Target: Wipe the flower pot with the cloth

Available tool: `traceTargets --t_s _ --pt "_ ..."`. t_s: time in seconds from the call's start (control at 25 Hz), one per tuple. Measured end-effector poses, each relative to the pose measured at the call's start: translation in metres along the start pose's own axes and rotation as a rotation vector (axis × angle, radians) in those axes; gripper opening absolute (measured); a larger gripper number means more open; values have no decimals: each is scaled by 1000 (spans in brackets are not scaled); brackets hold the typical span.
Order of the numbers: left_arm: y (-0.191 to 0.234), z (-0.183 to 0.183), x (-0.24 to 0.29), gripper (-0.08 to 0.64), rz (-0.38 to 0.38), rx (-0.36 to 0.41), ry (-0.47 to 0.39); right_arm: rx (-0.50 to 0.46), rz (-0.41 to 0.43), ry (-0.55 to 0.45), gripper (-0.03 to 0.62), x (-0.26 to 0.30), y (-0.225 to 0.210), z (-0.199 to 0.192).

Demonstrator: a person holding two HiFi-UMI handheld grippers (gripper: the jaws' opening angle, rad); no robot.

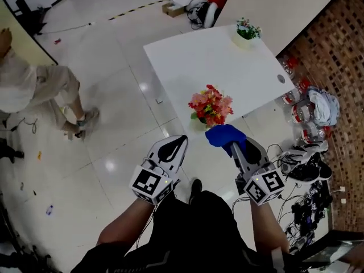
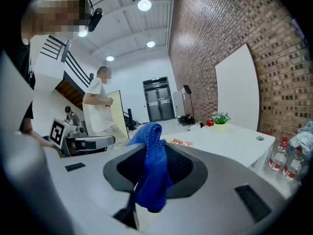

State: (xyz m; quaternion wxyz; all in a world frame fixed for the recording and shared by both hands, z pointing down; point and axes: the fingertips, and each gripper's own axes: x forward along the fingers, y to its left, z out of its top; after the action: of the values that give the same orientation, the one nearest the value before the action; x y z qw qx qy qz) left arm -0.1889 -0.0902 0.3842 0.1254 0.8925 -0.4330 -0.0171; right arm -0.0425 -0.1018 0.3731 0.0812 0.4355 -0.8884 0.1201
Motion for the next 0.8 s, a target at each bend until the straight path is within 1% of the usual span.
traceTargets --t_s 0.08,0.24,0.36,0.48,0.6,0.68,0.8 --pt "-8 -2 0 0 35 22 6 6 11 -2 98 -8 -8 2" --pt "-28 10 5 0 155 75 17 1 109 -37 98 -26 -28 20" --pt "-54 17 17 0 256 60 -9 -19 187 -67 98 -44 -50 31" --pt "-81 17 30 0 371 51 -51 -40 259 -54 98 -63 -79 38" --pt "-109 19 37 0 478 32 -83 -79 344 -34 98 -82 -97 49" --pt "-128 23 39 0 519 39 -87 -88 385 -31 97 -94 -105 55" --pt "-158 29 35 0 551 49 -81 -81 420 -25 98 -109 -111 58"
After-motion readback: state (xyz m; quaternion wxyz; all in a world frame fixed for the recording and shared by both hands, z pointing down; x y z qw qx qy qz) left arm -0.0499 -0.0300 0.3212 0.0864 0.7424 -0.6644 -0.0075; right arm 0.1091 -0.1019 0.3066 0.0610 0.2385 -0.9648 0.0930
